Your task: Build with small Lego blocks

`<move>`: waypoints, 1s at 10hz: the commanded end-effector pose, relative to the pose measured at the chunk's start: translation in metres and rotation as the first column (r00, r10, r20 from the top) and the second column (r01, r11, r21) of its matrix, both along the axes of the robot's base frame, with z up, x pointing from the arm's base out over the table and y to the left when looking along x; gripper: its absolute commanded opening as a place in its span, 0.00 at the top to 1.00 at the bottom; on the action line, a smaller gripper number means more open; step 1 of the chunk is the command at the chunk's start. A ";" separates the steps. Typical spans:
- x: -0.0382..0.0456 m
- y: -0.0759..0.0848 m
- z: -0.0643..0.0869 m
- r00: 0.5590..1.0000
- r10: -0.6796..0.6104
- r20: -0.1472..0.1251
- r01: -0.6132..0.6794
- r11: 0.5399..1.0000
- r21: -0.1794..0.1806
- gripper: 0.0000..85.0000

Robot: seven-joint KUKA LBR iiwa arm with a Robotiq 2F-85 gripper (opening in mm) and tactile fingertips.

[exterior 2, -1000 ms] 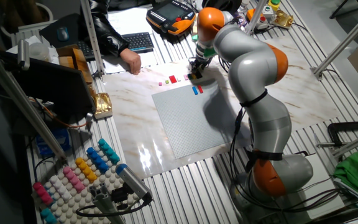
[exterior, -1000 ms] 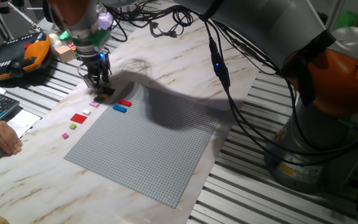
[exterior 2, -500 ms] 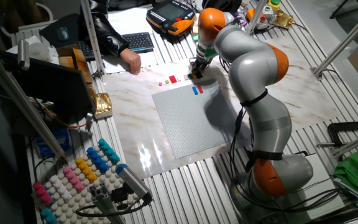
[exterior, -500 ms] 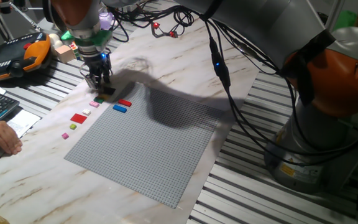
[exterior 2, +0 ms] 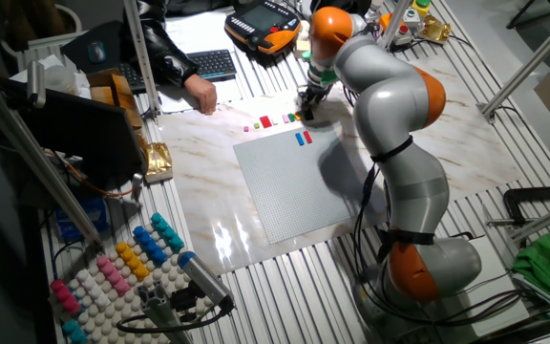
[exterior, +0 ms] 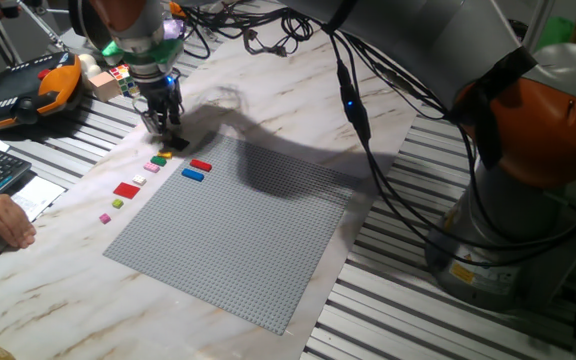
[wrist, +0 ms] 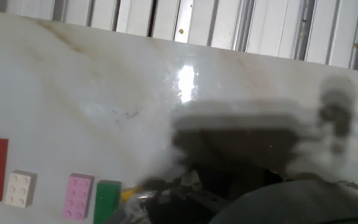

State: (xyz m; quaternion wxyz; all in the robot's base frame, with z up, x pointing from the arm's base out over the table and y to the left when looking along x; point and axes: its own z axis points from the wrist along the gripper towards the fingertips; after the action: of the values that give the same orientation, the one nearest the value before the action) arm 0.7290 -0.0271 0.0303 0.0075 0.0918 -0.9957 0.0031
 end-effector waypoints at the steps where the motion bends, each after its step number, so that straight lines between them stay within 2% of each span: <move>1: -0.0020 0.003 0.002 1.000 -0.013 -0.004 0.013 1.000 0.001 0.36; 3: -0.0061 0.007 -0.002 0.999 -0.048 0.015 0.048 0.999 -0.006 0.36; 6: -0.0108 0.009 -0.005 0.996 -0.088 0.016 0.088 0.996 0.008 0.36; 10: -0.0172 0.015 -0.011 0.987 -0.151 0.047 0.150 0.989 0.017 0.36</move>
State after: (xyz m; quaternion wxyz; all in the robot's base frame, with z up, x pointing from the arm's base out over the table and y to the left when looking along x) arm 0.7108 -0.0115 0.0184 -0.0195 0.0150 -0.9997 -0.0019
